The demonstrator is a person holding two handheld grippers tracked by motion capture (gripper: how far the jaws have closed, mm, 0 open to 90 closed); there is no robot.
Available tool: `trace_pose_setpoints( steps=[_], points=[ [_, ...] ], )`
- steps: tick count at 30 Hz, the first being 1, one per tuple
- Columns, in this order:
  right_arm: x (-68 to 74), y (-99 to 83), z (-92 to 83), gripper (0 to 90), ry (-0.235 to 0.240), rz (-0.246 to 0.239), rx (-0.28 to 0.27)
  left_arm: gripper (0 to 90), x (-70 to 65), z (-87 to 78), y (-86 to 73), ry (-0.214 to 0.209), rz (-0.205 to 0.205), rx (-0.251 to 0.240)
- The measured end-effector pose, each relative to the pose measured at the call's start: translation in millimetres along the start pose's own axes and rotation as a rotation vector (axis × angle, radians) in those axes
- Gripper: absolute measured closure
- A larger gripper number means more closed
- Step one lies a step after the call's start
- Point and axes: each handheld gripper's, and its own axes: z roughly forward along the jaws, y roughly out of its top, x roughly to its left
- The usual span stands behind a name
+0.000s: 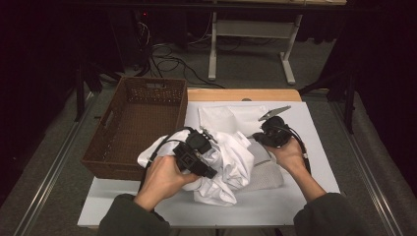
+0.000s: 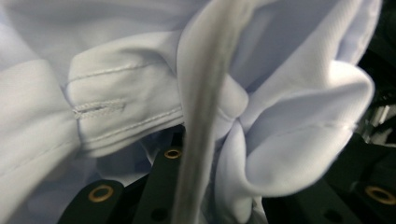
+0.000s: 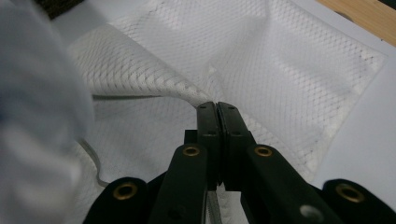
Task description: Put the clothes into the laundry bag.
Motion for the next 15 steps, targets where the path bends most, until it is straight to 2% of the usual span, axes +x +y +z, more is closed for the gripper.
trace_pose_setpoints(
  steps=[4,9,15],
  points=[
    [1.0,-1.0,-1.2,89.8,0.000,-0.002,0.000,76.3,0.7,26.3,4.4,0.029,-0.020,0.022],
    [6.2,-1.5,-0.4,89.8,0.005,-0.019,-0.004,76.1,1.4,54.8,5.3,0.029,-0.030,0.045],
    [9.7,-0.9,1.2,89.8,0.012,-0.034,-0.004,76.0,-0.5,80.7,11.5,-0.012,-0.042,0.033]
  ],
)
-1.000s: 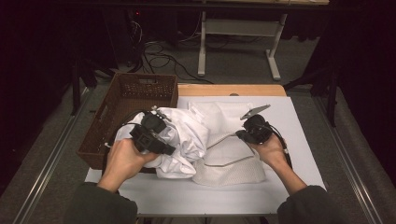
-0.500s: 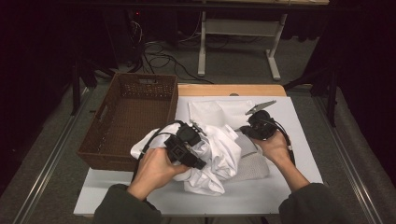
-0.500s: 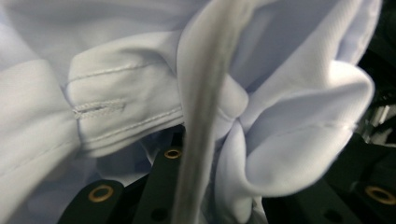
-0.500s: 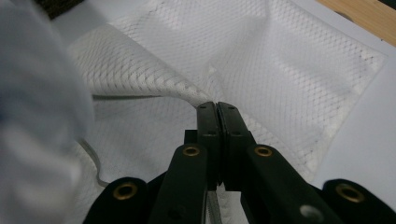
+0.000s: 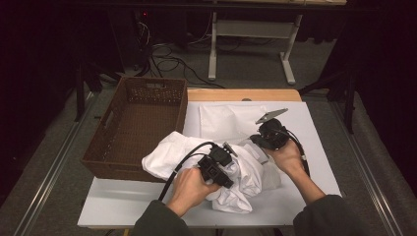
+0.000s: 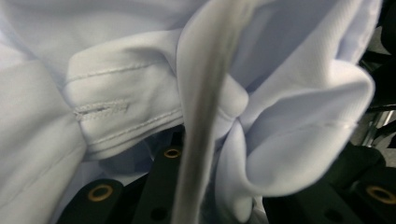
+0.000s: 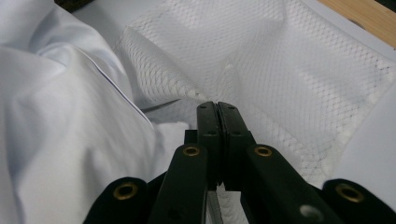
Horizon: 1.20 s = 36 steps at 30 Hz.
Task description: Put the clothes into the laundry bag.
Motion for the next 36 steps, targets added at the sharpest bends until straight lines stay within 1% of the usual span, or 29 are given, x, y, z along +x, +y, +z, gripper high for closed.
trace_pose_setpoints(
  steps=[2,5,7,8,10,11,12,13,14,15,16,17,18,19,20,22,23,24,25,26,29,30,32,33,34,35,36],
  points=[
    [-0.4,-0.3,0.5,89.8,0.005,0.003,-0.003,75.9,-3.0,6.2,3.3,-0.018,0.005,-0.007],
    [-1.3,-2.5,0.8,89.8,0.006,0.006,-0.004,75.9,-5.0,12.9,8.5,-0.026,0.004,-0.026],
    [-2.0,-4.8,-0.3,89.8,0.007,0.009,-0.007,75.9,-4.0,17.0,11.3,-0.055,-0.008,-0.045],
    [-2.9,-6.2,-0.8,89.8,0.009,0.003,-0.006,75.9,-4.4,18.6,12.0,-0.067,-0.011,-0.050],
    [-3.6,-8.0,-0.9,89.8,0.010,0.009,-0.009,75.8,-8.1,22.4,13.9,-0.093,-0.008,-0.064],
    [-4.7,-9.3,-1.1,89.8,0.010,0.009,-0.006,75.7,-10.7,24.5,15.3,-0.090,0.003,-0.065],
    [-5.5,-10.8,-0.8,89.8,0.010,0.019,-0.007,75.7,-12.2,26.3,16.8,-0.083,0.010,-0.065],
    [-6.4,-12.1,-0.7,89.8,0.009,0.023,-0.005,75.7,-12.4,28.2,18.1,-0.074,0.010,-0.070],
    [-6.9,-13.3,-0.9,89.8,0.008,0.029,-0.003,75.7,-10.9,29.7,19.2,-0.070,0.008,-0.074],
    [-7.7,-14.5,-1.4,89.8,0.006,0.025,-0.007,75.6,-8.8,31.2,20.2,-0.059,0.004,-0.083],
    [-7.7,-15.7,-2.2,89.8,0.006,0.026,-0.008,75.6,-3.9,34.0,21.6,-0.052,-0.011,-0.091],
    [-7.6,-17.4,-2.9,89.8,0.005,0.029,-0.006,75.6,-2.0,35.6,22.2,-0.053,-0.017,-0.098],
    [-8.1,-18.3,-2.9,89.8,0.005,0.019,-0.007,75.6,-0.1,37.6,23.3,-0.049,-0.023,-0.102],
    [-8.1,-19.3,-3.3,89.9,0.004,0.020,-0.003,75.6,0.8,39.4,24.2,-0.050,-0.027,-0.105],
    [-7.7,-20.1,-3.6,89.9,0.003,0.027,-0.003,75.5,1.3,41.8,25.5,-0.052,-0.028,-0.110],
    [-8.4,-21.9,-3.6,89.9,0.005,0.022,-0.008,75.5,0.6,46.5,27.3,-0.057,-0.028,-0.120],
    [-8.1,-22.5,-4.0,89.9,0.005,0.029,-0.004,75.4,-0.2,48.0,27.9,-0.065,-0.026,-0.124],
    [-7.4,-23.4,-4.4,89.9,0.006,0.039,-0.004,75.4,-3.0,48.9,28.2,-0.064,-0.018,-0.128],
    [-7.7,-24.2,-4.7,89.9,0.006,0.031,-0.008,75.4,-7.9,49.8,28.7,-0.050,0.004,-0.127],
    [-8.0,-25.6,-5.6,89.9,0.002,0.026,-0.010,75.3,-9.7,50.4,29.1,-0.053,0.006,-0.129],
    [-9.1,-27.2,-6.3,89.9,0.000,0.033,-0.008,75.2,-13.0,50.9,30.7,-0.082,0.012,-0.136],
    [-10.1,-27.6,-6.2,89.9,0.003,0.029,-0.013,75.3,-14.4,51.2,31.4,-0.098,0.015,-0.141],
    [-9.9,-28.3,-6.2,89.9,0.004,0.042,-0.009,75.2,-16.5,53.4,32.6,-0.111,0.031,-0.138],
    [-10.4,-28.8,-5.9,89.9,0.003,0.039,-0.007,75.2,-16.2,55.3,33.1,-0.112,0.031,-0.137],
    [-10.4,-29.1,-5.7,89.9,0.000,0.039,-0.008,75.2,-12.9,58.8,34.0,-0.111,0.026,-0.135],
    [-10.5,-30.0,-5.9,89.9,-0.002,0.039,-0.005,75.2,-8.9,62.1,35.1,-0.099,0.017,-0.135],
    [-10.4,-31.0,-6.0,89.9,0.002,0.043,-0.003,75.2,-4.3,65.8,36.1,-0.065,0.008,-0.136]
  ],
)
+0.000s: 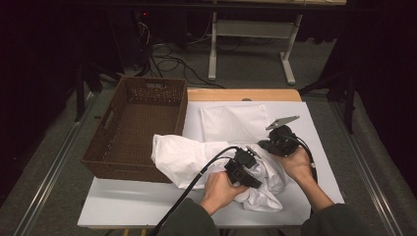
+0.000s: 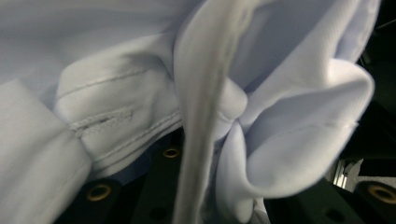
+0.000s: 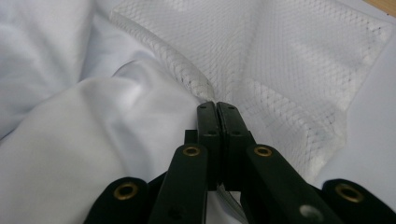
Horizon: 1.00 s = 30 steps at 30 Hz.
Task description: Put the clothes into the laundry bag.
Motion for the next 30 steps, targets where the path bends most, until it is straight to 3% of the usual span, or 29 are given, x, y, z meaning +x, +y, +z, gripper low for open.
trace_pose_setpoints(
  steps=[4,6,10,13,18,20,27,30],
  points=[
    [-0.3,-4.5,1.0,89.9,-0.008,-0.002,0.012,74.3,16.9,14.1,0.3,0.078,-0.025,0.018],
    [0.2,-6.6,1.4,89.9,-0.006,0.005,0.020,72.0,17.4,16.3,0.7,0.095,-0.024,0.021],
    [1.6,-7.0,0.5,89.9,-0.009,-0.003,0.021,57.9,10.2,9.7,1.1,0.140,-0.002,0.043],
    [3.2,-6.4,-0.4,89.9,-0.006,-0.003,0.014,43.8,5.3,-4.2,-0.6,0.140,0.018,0.064],
    [5.3,-5.8,-0.2,89.9,-0.004,-0.008,0.010,29.2,-3.7,-36.6,-6.8,0.174,0.039,0.059],
    [6.7,-5.6,-0.8,89.9,-0.001,0.007,0.009,25.6,-4.8,-50.1,-9.1,0.185,0.038,0.057],
    [5.6,-6.0,-2.0,89.9,0.000,-0.015,0.001,19.8,-4.9,-82.9,-16.8,0.237,0.030,0.055],
    [5.1,-6.8,-2.6,89.9,-0.004,-0.008,0.008,18.1,-1.4,-95.0,-19.3,0.296,0.017,0.037]
  ],
)
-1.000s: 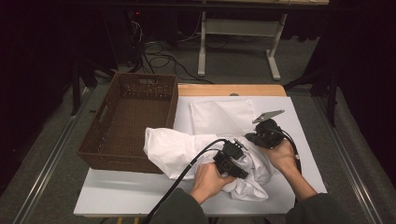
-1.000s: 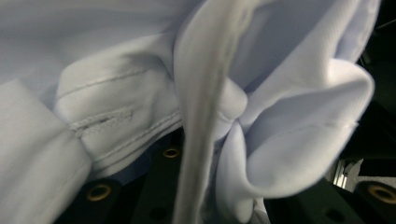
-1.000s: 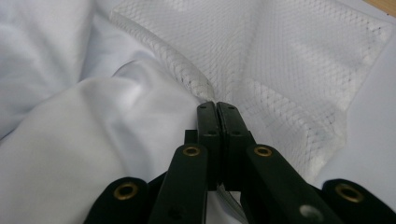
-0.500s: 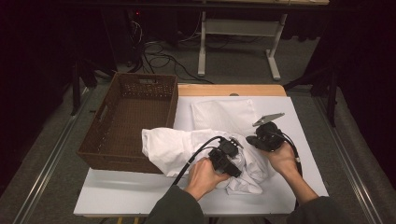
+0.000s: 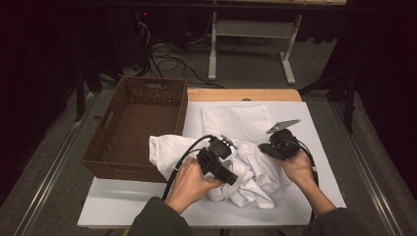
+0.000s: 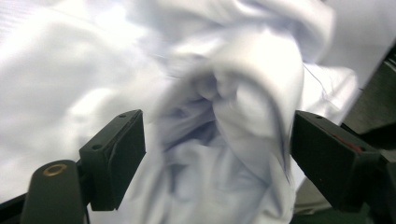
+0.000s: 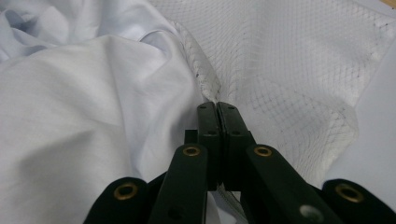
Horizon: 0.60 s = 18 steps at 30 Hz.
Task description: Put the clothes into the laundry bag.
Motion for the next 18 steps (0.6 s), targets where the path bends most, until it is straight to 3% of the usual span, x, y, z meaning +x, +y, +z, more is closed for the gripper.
trace_pose_setpoints(
  steps=[2,4,9,13,18],
  points=[
    [0.2,0.1,-0.1,89.9,0.002,0.002,-0.001,17.2,7.3,-5.6,-2.4,0.041,-0.021,-0.011],
    [0.8,0.5,-0.1,89.9,0.004,-0.003,-0.006,17.5,14.9,-7.4,-4.5,0.117,-0.036,-0.004],
    [1.3,0.3,-0.9,89.9,0.003,-0.002,-0.007,17.8,39.8,6.6,-10.2,0.238,-0.107,0.067],
    [1.1,0.6,-0.2,89.9,-0.001,-0.003,-0.001,17.3,54.1,28.6,-10.8,0.215,-0.143,0.148],
    [2.6,0.5,0.1,89.8,-0.002,-0.009,0.002,16.7,61.4,59.2,-10.1,0.189,-0.178,0.206]
  ],
)
